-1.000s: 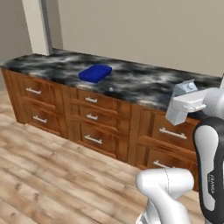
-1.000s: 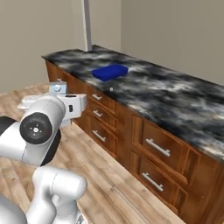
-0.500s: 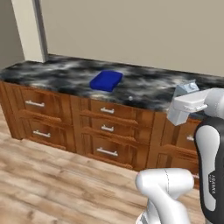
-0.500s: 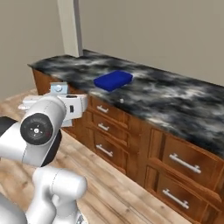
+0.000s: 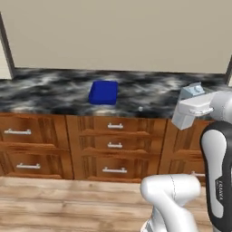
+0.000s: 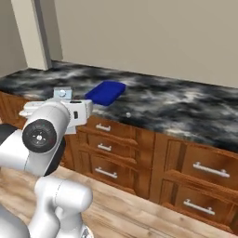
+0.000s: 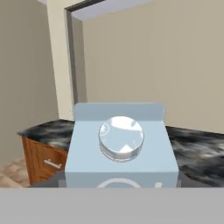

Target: Take out the milk from the fridge and place it on the tray on the counter. Then take the sugar cube near the tray and place it in the tray.

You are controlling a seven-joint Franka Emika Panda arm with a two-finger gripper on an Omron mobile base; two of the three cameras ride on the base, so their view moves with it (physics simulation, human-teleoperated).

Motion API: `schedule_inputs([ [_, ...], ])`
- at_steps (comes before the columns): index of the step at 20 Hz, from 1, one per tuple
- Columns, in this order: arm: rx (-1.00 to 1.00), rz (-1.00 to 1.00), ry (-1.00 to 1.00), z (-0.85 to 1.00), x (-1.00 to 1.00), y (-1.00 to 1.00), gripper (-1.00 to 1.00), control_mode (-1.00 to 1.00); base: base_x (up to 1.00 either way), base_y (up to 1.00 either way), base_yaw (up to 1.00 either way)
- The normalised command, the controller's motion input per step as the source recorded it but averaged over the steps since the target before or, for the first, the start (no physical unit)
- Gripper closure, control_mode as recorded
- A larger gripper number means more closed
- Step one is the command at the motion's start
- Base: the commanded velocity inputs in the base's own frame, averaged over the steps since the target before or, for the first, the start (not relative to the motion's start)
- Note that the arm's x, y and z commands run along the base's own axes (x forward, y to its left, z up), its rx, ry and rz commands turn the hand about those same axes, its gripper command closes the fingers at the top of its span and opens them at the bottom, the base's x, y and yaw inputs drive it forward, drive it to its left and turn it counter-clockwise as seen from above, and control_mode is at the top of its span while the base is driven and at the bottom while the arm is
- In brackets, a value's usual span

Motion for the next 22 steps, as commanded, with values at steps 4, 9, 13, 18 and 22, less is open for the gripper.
schedule_inputs([
  [4, 0.00, 0.00, 0.00, 0.00, 0.00, 0.00, 1.00, 1.00, 0.44, 1.00, -0.52],
  [9, 0.00, 0.00, 0.00, 0.00, 0.00, 0.00, 1.00, 1.00, 0.22, 1.00, -0.40],
  [13, 0.00, 0.00, 0.00, 0.00, 0.00, 0.00, 1.00, 1.00, 0.51, 0.96, -0.27],
  [18, 0.00, 0.00, 0.00, 0.00, 0.00, 0.00, 1.00, 1.00, 0.99, 0.69, -0.21],
  [22, 0.00, 0.00, 0.00, 0.00, 0.00, 0.00, 1.00, 1.00, 0.93, 0.00, -0.07],
])
